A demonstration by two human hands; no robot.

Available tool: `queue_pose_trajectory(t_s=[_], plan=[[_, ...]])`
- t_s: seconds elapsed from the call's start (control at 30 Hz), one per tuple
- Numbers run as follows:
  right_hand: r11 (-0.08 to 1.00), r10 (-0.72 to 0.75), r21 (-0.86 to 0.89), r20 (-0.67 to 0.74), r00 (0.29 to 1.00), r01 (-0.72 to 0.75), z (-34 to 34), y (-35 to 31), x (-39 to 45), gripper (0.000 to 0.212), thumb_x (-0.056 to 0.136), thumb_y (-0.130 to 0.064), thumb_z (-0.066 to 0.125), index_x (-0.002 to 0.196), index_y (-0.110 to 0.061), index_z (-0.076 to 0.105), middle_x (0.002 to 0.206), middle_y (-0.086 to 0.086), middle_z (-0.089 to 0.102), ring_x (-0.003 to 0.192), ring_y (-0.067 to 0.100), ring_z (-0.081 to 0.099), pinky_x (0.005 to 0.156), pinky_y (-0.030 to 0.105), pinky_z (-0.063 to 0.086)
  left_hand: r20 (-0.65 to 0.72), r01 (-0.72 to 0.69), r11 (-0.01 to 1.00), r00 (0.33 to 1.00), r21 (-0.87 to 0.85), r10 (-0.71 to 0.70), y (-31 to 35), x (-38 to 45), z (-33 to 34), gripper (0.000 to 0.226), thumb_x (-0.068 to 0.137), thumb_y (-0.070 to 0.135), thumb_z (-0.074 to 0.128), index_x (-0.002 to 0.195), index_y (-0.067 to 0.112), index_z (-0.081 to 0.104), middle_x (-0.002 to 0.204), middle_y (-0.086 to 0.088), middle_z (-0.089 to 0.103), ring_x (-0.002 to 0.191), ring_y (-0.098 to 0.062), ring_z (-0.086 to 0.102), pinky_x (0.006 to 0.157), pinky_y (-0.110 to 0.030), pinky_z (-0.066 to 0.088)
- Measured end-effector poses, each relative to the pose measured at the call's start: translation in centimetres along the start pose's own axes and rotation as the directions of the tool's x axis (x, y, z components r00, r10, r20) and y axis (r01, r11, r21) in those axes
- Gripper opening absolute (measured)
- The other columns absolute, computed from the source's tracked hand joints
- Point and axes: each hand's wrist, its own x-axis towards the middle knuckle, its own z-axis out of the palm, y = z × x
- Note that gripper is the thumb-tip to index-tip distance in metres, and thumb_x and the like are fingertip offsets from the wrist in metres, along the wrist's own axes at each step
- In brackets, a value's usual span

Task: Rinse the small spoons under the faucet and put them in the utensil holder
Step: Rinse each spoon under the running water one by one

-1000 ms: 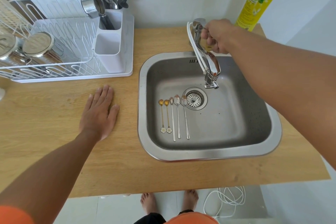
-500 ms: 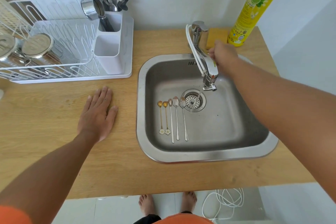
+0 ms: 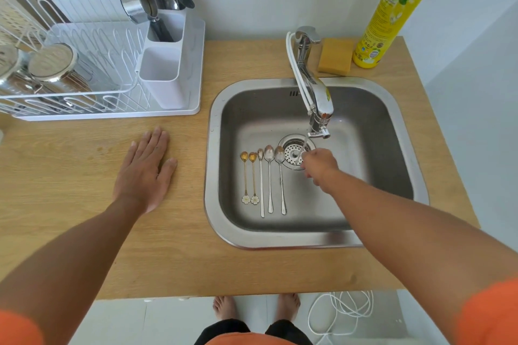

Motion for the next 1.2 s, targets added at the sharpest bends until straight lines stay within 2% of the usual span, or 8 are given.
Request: queue_pose_trajectory(t_s=[0.13, 0.33, 0.57, 0.67, 0.8, 0.93, 1.07, 1.2], plan=[[0.999, 0.004, -0.034, 0.034, 0.999, -0.003, 2.4, 0.9, -0.6, 0.021, 0.097, -0.021, 0.053, 0.094, -0.008, 0.069, 0.098, 0.019, 0.077, 0.074, 0.029, 0.066, 0.065, 0.037, 0.048, -0.011, -0.001, 1.000, 1.000, -0.010, 0.001, 0.1, 0.0, 0.0, 0.069, 0.106, 0.055, 0.017, 0.167, 0.022, 0.011, 0.175, 0.005, 0.005, 0.161, -0.009, -0.004, 0.131, -0.039, -0.001], [0.997, 0.018, -0.081, 0.040, 0.999, -0.015, 4.7, 1.7, -1.4, 0.025, 0.094, -0.017, 0.055, 0.103, -0.002, 0.074, 0.101, 0.018, 0.077, 0.097, 0.037, 0.074, 0.090, 0.044, 0.061, -0.024, -0.010, 0.999, 1.000, -0.033, 0.009, 0.0, 0.0, -0.2, 0.070, 0.106, 0.053, 0.021, 0.167, 0.020, 0.016, 0.175, 0.004, 0.009, 0.161, -0.011, -0.001, 0.131, -0.038, -0.001], [0.989, 0.058, -0.134, -0.034, 0.998, -0.062, 5.9, 1.7, -1.7, 0.025, 0.095, -0.021, 0.060, 0.113, -0.010, 0.073, 0.113, 0.012, 0.075, 0.103, 0.033, 0.071, 0.089, 0.035, 0.058, -0.070, -0.059, 0.993, 0.996, -0.102, 0.052, 0.8, -0.8, -0.5, 0.070, 0.105, 0.048, 0.026, 0.162, 0.007, 0.029, 0.171, -0.008, 0.025, 0.160, -0.021, 0.012, 0.131, -0.042, 0.007], [0.982, 0.070, -0.171, -0.060, 0.996, -0.080, 6.1, 1.5, -2.0, 0.029, 0.094, -0.023, 0.064, 0.120, -0.013, 0.070, 0.117, 0.009, 0.074, 0.105, 0.032, 0.070, 0.085, 0.032, 0.055, -0.107, -0.087, 0.981, 0.992, -0.172, 0.069, 2.0, -1.2, -0.8, 0.066, 0.104, 0.043, 0.034, 0.157, 0.003, 0.041, 0.166, -0.014, 0.038, 0.157, -0.027, 0.026, 0.128, -0.047, 0.020], [0.957, 0.049, -0.284, -0.048, 0.998, -0.061, 6.3, 2.0, -2.7, 0.017, 0.089, -0.024, 0.065, 0.101, -0.013, 0.070, 0.100, 0.007, 0.073, 0.089, 0.029, 0.069, 0.072, 0.030, 0.050, -0.168, -0.200, 0.950, 0.972, -0.242, 0.162, 5.9, -1.2, -0.8, 0.056, 0.101, 0.032, 0.044, 0.147, 0.003, 0.057, 0.153, -0.016, 0.055, 0.145, -0.032, 0.049, 0.120, -0.054, 0.037], [0.923, 0.025, -0.383, -0.025, 0.999, -0.033, 6.2, 2.3, -2.9, 0.014, 0.093, -0.027, 0.060, 0.098, -0.015, 0.065, 0.099, 0.005, 0.068, 0.092, 0.029, 0.068, 0.074, 0.032, 0.051, -0.210, -0.290, 0.922, 0.948, -0.255, 0.240, 10.5, -0.5, -0.3, 0.051, 0.100, 0.028, 0.047, 0.143, 0.003, 0.061, 0.148, -0.014, 0.061, 0.142, -0.026, 0.053, 0.121, -0.050, 0.037], [0.886, 0.000, -0.462, 0.064, 0.998, 0.030, 5.6, 2.3, -2.5, 0.014, 0.094, -0.031, 0.056, 0.090, -0.018, 0.057, 0.095, 0.001, 0.062, 0.093, 0.028, 0.066, 0.075, 0.033, 0.049, -0.162, -0.339, 0.907, 0.938, -0.252, 0.305, 14.2, -0.5, 1.1, 0.047, 0.100, 0.018, 0.060, 0.144, 0.003, 0.060, 0.148, -0.013, 0.062, 0.144, -0.027, 0.051, 0.123, -0.048, 0.036], [0.891, 0.017, -0.452, 0.128, 0.992, 0.043, 4.8, 2.6, -2.5, 0.022, 0.095, -0.035, 0.054, 0.081, -0.018, 0.055, 0.085, 0.001, 0.061, 0.077, 0.022, 0.061, 0.065, 0.031, 0.044, -0.102, -0.310, 0.910, 0.951, -0.274, 0.293, 17.9, -1.0, 3.0, 0.041, 0.092, 0.014, 0.069, 0.132, 0.007, 0.069, 0.134, -0.011, 0.072, 0.126, -0.029, 0.067, 0.112, -0.044, 0.048]])
